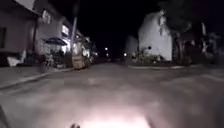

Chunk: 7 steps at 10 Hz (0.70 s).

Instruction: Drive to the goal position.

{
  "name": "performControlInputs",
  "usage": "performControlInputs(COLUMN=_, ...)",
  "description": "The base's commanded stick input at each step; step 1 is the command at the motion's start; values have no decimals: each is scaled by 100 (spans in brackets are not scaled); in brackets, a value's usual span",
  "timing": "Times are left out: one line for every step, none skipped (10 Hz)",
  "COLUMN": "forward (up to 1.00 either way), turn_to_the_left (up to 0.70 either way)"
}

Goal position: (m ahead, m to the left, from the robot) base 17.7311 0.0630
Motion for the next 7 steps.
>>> performControlInputs(forward=100, turn_to_the_left=0)
performControlInputs(forward=100, turn_to_the_left=0)
performControlInputs(forward=100, turn_to_the_left=0)
performControlInputs(forward=100, turn_to_the_left=0)
performControlInputs(forward=100, turn_to_the_left=0)
performControlInputs(forward=100, turn_to_the_left=0)
performControlInputs(forward=100, turn_to_the_left=0)
